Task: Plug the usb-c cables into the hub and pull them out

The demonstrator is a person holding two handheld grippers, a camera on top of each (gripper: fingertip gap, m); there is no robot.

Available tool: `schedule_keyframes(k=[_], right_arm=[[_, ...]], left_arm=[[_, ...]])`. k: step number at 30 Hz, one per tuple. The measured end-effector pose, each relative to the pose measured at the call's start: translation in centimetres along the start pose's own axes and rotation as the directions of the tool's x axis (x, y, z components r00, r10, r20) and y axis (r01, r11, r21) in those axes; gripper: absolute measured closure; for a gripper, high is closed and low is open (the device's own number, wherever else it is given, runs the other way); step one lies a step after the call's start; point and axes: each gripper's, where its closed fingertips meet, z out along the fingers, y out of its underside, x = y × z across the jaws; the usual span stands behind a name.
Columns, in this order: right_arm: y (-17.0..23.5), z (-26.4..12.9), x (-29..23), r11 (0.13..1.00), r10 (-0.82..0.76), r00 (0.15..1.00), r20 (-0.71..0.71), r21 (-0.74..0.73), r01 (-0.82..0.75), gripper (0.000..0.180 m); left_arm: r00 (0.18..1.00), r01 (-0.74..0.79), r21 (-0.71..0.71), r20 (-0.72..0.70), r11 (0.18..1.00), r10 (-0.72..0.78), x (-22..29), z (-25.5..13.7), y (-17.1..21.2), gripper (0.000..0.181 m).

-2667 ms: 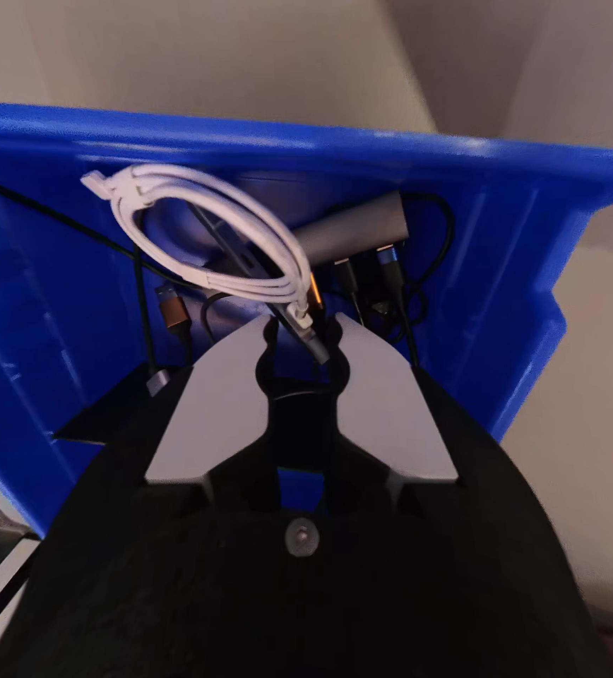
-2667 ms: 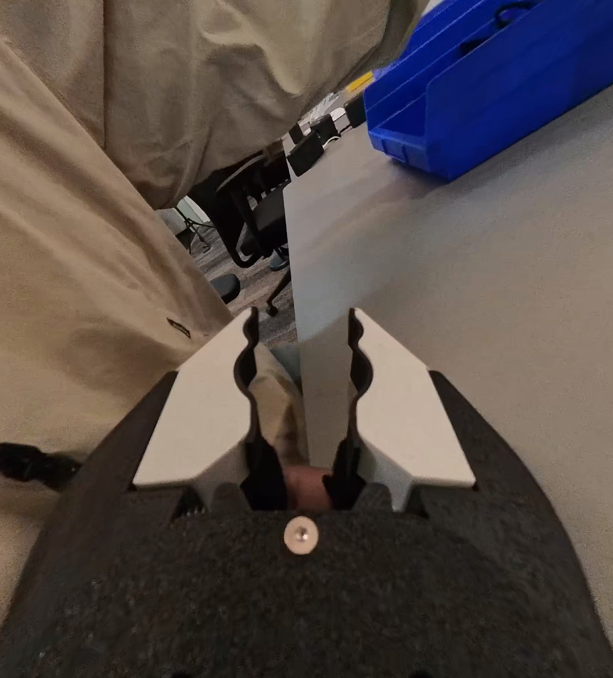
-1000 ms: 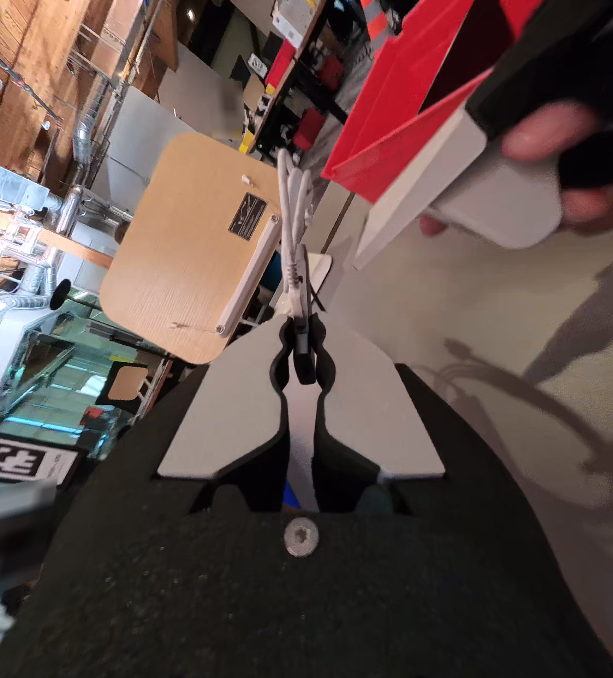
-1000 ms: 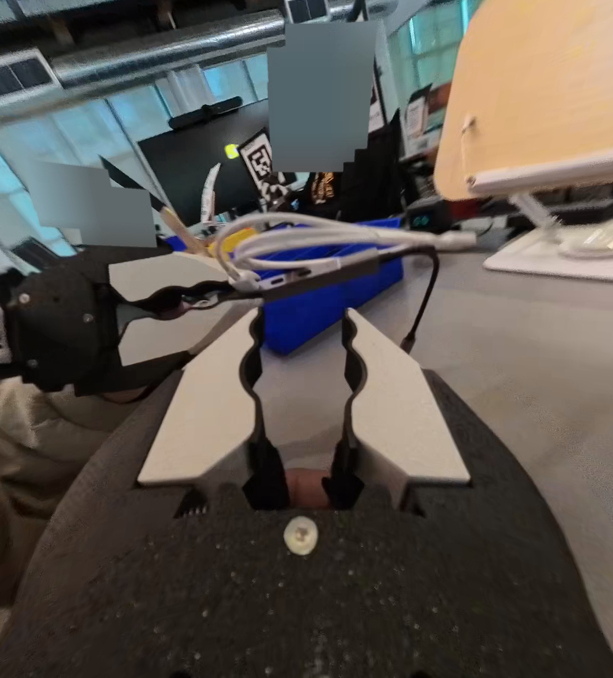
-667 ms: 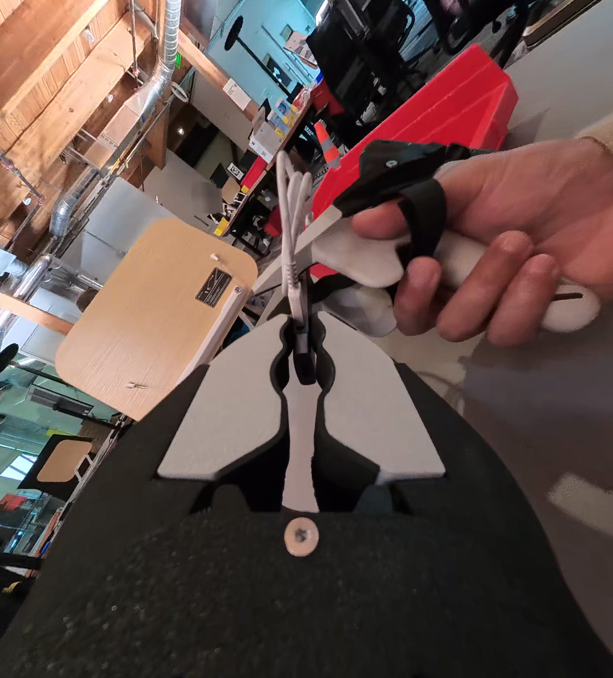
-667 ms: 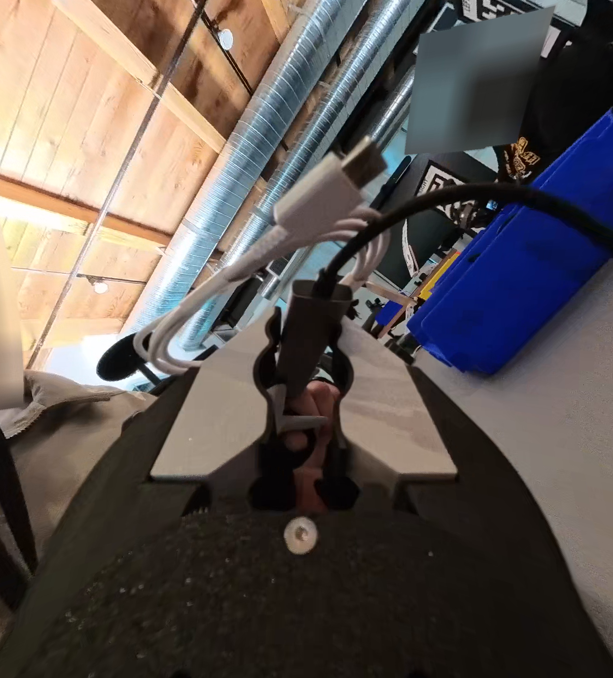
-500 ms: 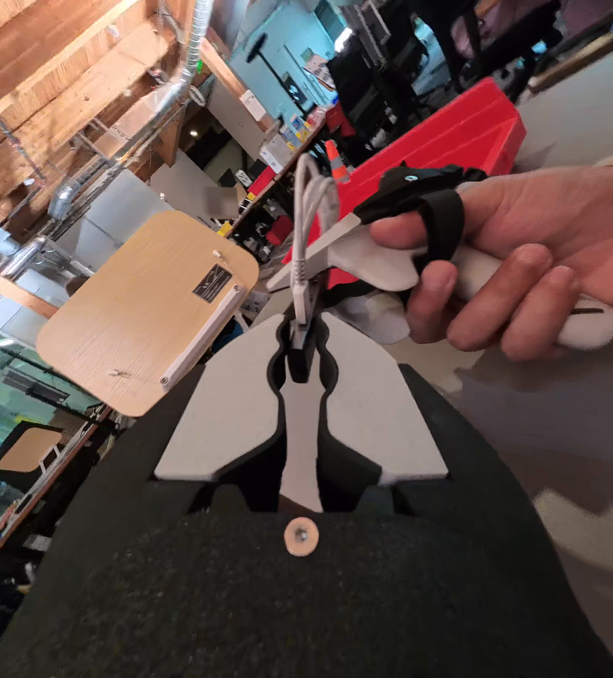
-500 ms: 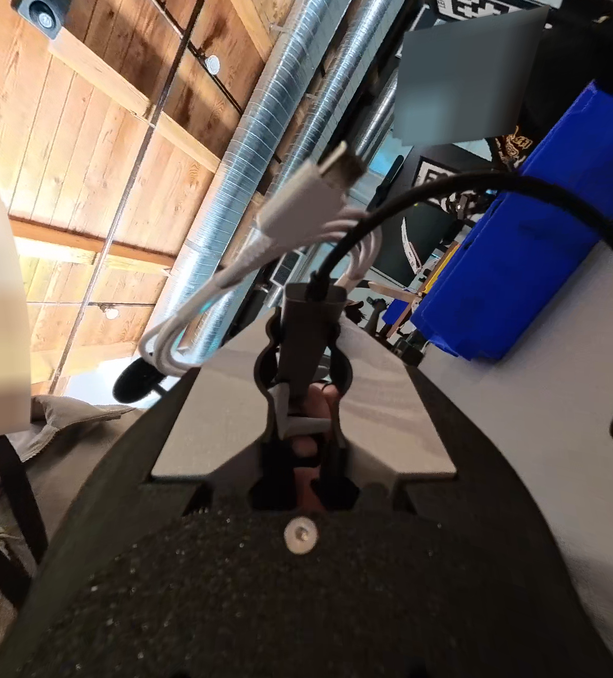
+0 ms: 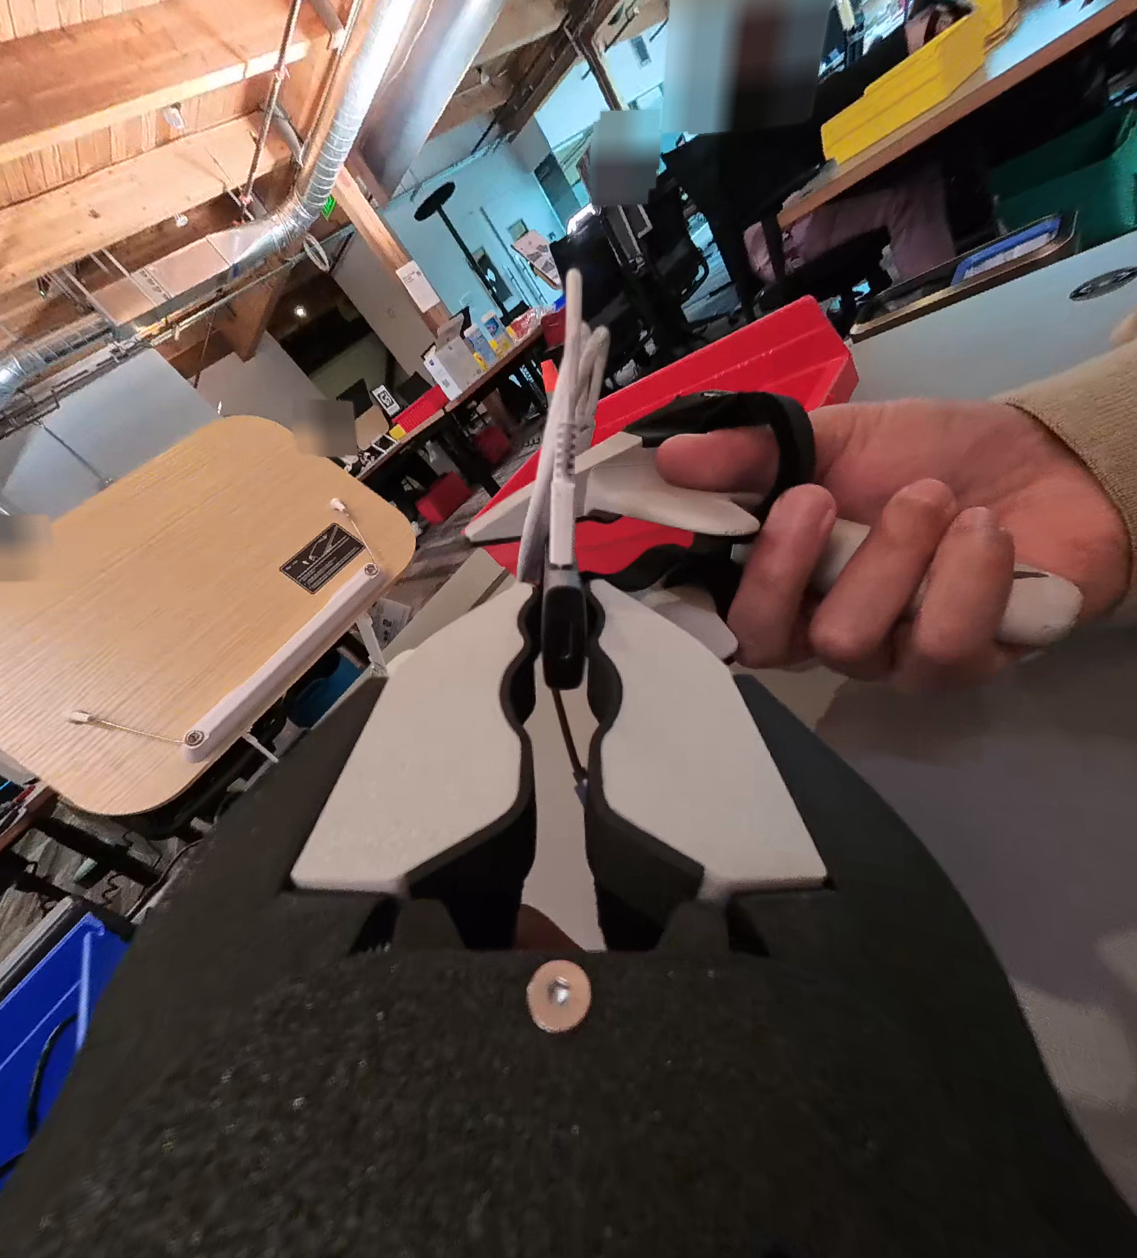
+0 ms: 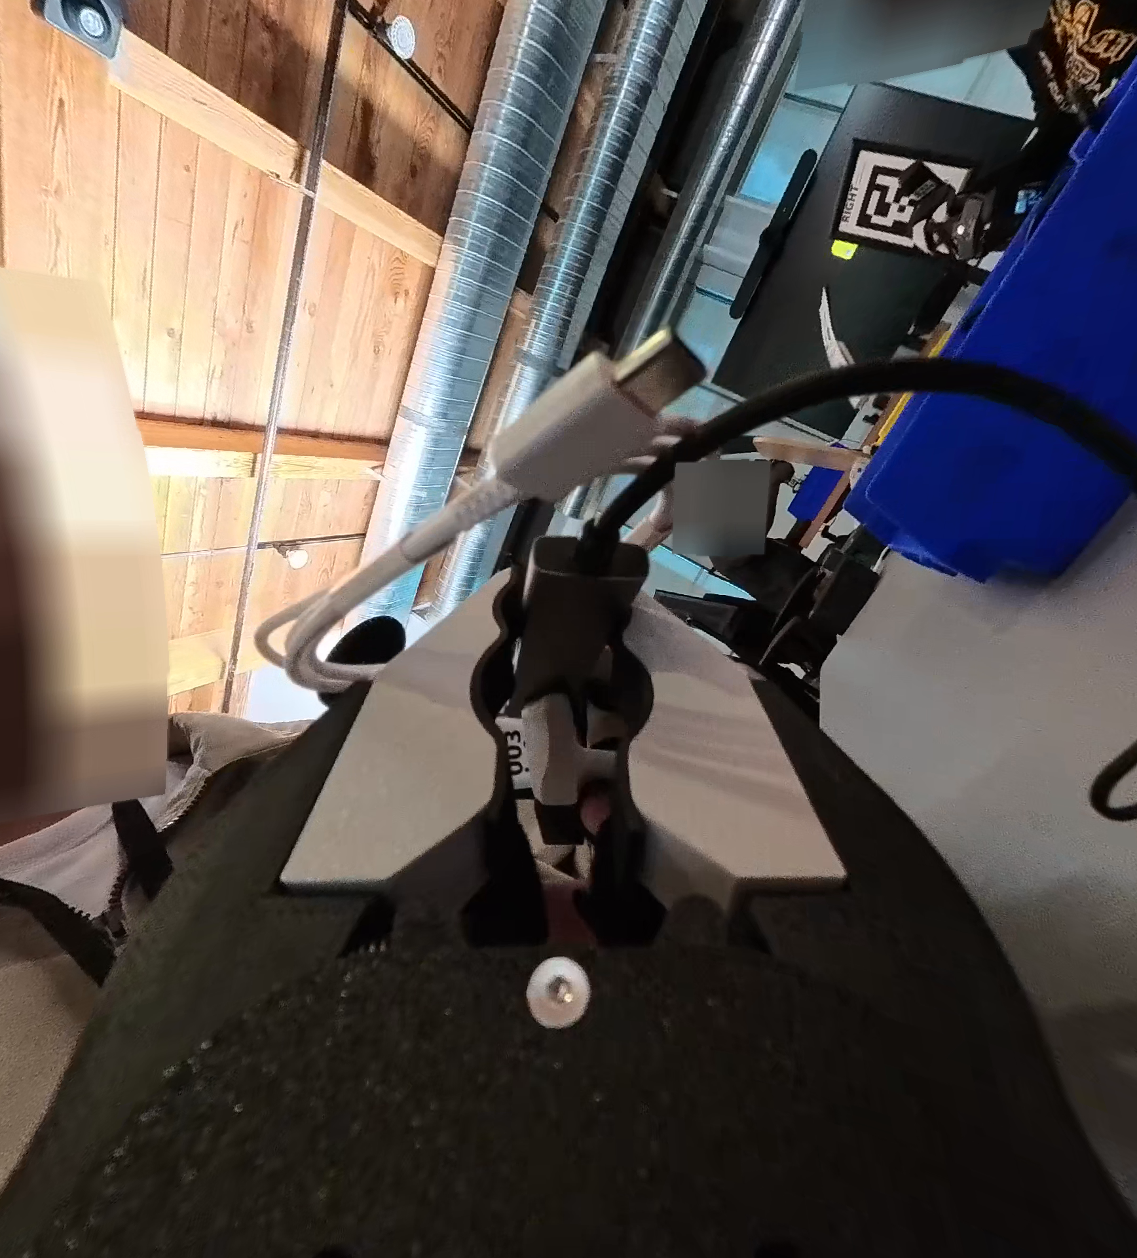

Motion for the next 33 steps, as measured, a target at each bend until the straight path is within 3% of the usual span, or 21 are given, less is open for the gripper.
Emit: schedule_keyframes(k=[10,20,33], right_arm=[[0.3,0.3,1.0,0.990,0.130,0.989,0.073,0.039,-0.133,0.158],[-0.2,0.2,0.7,0.991,0.124,0.988,0.094,0.032,-0.127,0.158],[0.1,0.3,0.3,0.999,0.046,0.997,0.066,-0.003,-0.045,0.158]], left_arm=[[0.999,-0.015,0.047,0.030,0.999,0.014,-0.1,-0.2,-0.6,0.172],[0.999,0.012,0.032,0.047,0.999,-0.013,-0.6,-0.6,-0.4,0.165],[0.999,-0.004,-0.015,0.045,1.000,0.005,-0.1,-0.4,0.2,0.171]])
